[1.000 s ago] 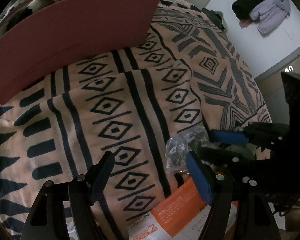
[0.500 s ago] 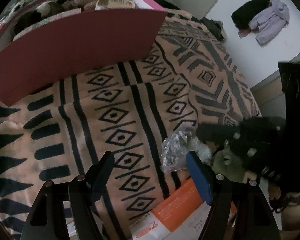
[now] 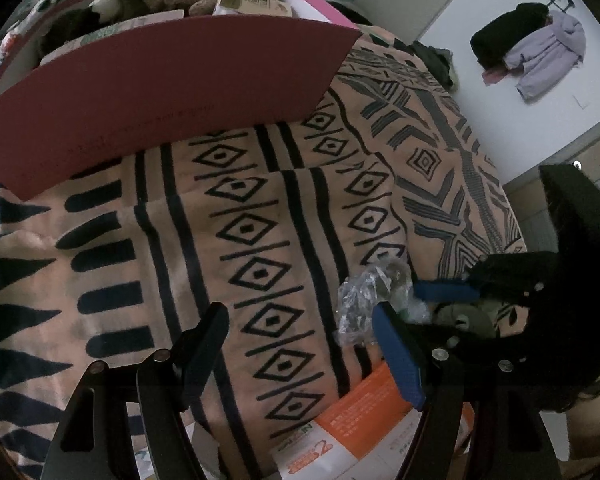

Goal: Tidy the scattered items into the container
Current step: 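Reach both grippers toward the clear plastic bag on the pile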

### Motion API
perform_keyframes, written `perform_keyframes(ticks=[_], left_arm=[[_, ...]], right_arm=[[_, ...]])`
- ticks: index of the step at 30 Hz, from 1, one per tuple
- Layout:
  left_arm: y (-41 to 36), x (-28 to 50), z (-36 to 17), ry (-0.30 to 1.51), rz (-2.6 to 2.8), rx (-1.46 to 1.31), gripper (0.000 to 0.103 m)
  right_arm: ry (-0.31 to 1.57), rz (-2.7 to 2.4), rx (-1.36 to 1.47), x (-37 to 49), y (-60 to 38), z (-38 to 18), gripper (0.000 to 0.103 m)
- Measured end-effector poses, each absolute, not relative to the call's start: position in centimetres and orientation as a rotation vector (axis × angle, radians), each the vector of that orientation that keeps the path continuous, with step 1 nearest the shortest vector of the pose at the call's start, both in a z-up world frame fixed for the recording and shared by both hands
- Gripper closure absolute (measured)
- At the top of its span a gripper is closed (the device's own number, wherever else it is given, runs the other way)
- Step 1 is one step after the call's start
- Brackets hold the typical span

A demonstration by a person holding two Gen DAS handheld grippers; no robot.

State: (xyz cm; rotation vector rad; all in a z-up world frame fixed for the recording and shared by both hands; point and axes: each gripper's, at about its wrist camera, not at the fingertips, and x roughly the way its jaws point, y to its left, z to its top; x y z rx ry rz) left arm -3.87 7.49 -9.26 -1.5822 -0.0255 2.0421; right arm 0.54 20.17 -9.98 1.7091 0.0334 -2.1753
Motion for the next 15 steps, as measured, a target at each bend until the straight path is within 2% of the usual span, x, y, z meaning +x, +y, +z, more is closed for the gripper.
perform_keyframes(ticks=[2,4,6,8,11,15], left_arm=[[7.6,-3.9,-9.3,-0.023,2.04,-1.583,0.028],[7.5,-3.8,-9.3,-0.022,2.044,-1.585,0.028],[7.3,-3.8,-9.1,-0.025,2.052,-1.585,0.028],[6.9,-3.9,-8.9,-0.035,2.067,-1.581,0.028],[6.2,-4.1,-8.6,-0.063,2.086,-1.575,0.028],[5.1,-4.6,-7.8,-0.091,2.123,-1.556,0.028]], right_arm=[[0.055,-2.148,1.714,0.6,19.7,-10.6,0.061],[0.075,-2.136,1.706,0.3,19.0,-10.8,0.06],[0.124,-2.135,1.686,0.1,18.3,-11.2,0.068],[0.105,-2.14,1.662,-0.3,18.2,-11.0,0.083],[0.101,-2.179,1.616,-1.2,18.5,-9.9,0.088],[0.099,-2.222,1.496,-2.7,18.0,-7.4,0.09]])
